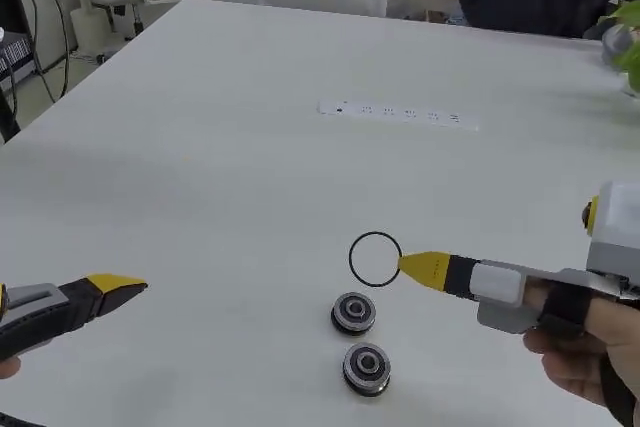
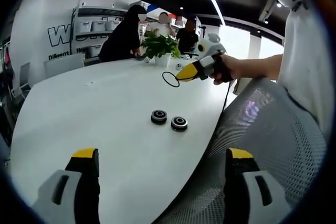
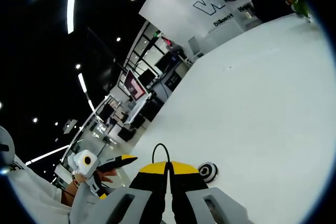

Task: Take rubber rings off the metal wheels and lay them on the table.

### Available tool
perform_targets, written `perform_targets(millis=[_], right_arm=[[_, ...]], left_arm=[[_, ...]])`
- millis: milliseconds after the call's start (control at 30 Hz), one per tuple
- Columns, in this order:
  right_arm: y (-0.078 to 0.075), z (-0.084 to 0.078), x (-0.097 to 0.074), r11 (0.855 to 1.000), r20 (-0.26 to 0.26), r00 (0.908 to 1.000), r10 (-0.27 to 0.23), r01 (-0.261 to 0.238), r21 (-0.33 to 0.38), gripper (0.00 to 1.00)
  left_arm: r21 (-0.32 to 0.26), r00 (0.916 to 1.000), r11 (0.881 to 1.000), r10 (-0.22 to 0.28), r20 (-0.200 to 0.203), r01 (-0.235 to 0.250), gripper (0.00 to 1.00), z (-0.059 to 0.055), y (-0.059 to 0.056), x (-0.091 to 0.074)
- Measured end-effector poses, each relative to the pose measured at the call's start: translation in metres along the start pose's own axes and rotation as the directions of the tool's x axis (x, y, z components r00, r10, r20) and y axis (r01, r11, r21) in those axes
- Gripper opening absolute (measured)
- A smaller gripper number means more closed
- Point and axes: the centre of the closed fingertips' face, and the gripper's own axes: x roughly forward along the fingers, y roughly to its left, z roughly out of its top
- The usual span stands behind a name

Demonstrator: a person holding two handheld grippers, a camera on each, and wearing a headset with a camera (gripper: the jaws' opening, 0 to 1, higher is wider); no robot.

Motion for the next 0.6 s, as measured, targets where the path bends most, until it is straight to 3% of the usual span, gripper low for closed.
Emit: perform_targets(millis=[233, 367, 600], right_arm=[[0.006, -0.003, 0.006, 1.0, -0.03, 0.9995, 0.012, -0.012, -0.023, 0.0], [0.016, -0.002, 0.012, 0.999, -0.027, 0.9987, 0.044, -0.044, -0.01, 0.0], [0.031, -0.012, 0.031, 0.996, -0.091, 0.9932, 0.073, -0.077, -0.048, 0.0]], left_arm=[[0.005, 1.0, 1.0, -0.005, -0.007, 0.005, 0.99, -0.001, -0.001, 0.001], [0.011, 0.9998, 1.0, -0.013, -0.014, 0.013, 0.99, -0.001, -0.002, 0.002], [0.01, 0.9997, 1.0, -0.019, -0.017, 0.019, 0.99, -0.002, -0.003, 0.002]])
